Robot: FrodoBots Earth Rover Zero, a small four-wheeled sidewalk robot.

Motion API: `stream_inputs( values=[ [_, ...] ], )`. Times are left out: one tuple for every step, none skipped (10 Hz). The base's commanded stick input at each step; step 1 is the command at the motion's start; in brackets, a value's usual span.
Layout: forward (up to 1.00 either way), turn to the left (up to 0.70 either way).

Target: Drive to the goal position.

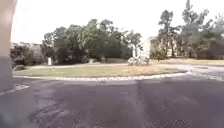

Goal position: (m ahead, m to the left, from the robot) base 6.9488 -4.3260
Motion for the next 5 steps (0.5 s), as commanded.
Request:
stream_inputs(
  values=[
    [0.7, 0.0],
    [0.7, 0.0],
    [0.7, 0.0],
    [0.7, 0.0],
    [0.7, 0.0]
  ],
)
